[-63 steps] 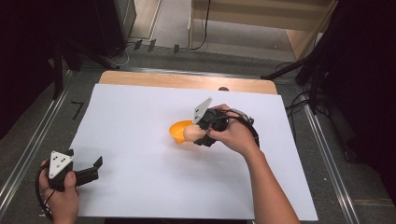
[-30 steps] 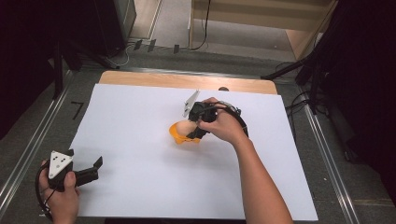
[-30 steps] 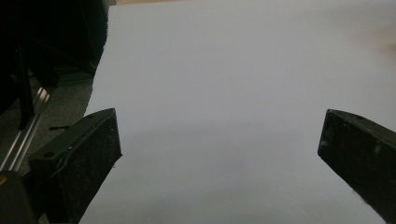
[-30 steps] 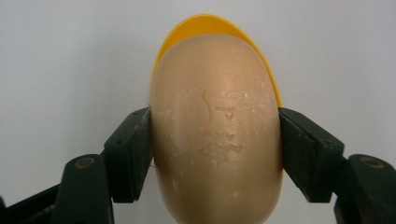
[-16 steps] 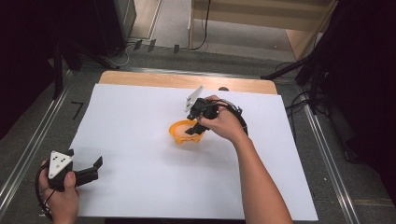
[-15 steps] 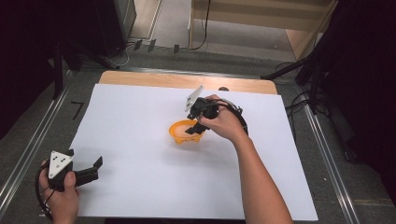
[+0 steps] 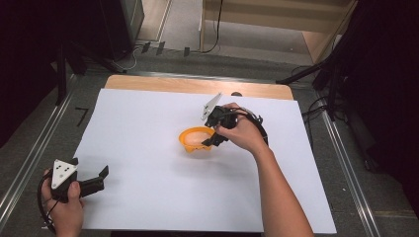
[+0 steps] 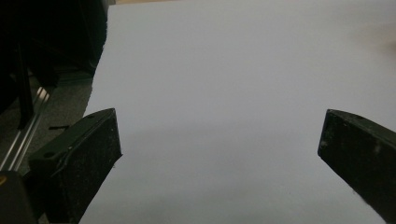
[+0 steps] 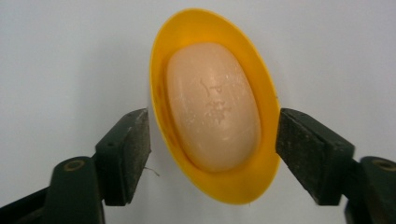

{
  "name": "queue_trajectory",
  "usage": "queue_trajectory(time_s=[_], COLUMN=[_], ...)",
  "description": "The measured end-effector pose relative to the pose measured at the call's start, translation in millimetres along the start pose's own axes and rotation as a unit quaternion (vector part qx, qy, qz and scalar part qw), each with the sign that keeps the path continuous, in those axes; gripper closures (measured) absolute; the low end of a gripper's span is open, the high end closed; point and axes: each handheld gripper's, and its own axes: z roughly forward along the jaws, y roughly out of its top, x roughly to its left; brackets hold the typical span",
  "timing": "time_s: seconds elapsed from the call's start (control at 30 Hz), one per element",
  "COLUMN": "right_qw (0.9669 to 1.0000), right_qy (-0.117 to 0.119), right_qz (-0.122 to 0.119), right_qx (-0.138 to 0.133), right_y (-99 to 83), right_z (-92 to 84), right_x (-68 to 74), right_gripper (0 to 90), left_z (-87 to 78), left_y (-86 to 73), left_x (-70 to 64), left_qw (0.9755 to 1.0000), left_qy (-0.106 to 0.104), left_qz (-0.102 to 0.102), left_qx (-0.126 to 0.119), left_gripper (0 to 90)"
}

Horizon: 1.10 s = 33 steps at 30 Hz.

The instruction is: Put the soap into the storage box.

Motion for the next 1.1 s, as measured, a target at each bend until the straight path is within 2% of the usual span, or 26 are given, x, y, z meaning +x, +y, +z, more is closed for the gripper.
queue_trajectory(time_s=[0.1, 0.23, 0.33, 0.4, 0.6, 0.8, 1.1], right_qw=[1.0000, 0.9995, 0.9988, 0.9983, 0.9965, 0.9934, 0.9898], right_qy=[0.002, -0.023, -0.029, -0.026, -0.040, -0.055, -0.067], right_qz=[0.007, 0.022, 0.039, 0.050, 0.069, 0.097, 0.123], right_qx=[-0.006, -0.002, -0.008, -0.014, -0.025, -0.027, -0.024], right_y=[-4.4, -11.7, -17.0, -21.2, -32.8, -47.4, -72.8], right_z=[-1.6, -4.9, -8.4, -11.0, -17.8, -21.8, -28.9], right_x=[2.7, 7.9, 10.6, 12.0, 15.0, 20.4, 31.4], right_gripper=[18.2, 12.3, 0.0, 0.0, 0.0, 0.0, 0.0], left_z=[0.1, 0.1, 0.1, 0.2, 0.2, 0.1, 0.2], left_y=[0.0, -0.1, -0.1, -0.1, -0.1, -0.1, 0.0], left_x=[-0.1, -0.3, -0.2, -0.3, -0.5, -0.4, -0.8], left_qw=[1.0000, 1.0000, 1.0000, 1.0000, 1.0000, 1.0000, 1.0000], left_qy=[0.000, 0.000, 0.000, 0.001, 0.001, 0.000, 0.001], left_qz=[0.000, 0.001, 0.001, 0.001, 0.001, 0.002, 0.003], left_qx=[0.000, -0.001, 0.000, -0.001, -0.001, 0.000, 0.001], left_gripper=[0.0, 0.0, 0.0, 0.0, 0.0, 0.0, 0.0])
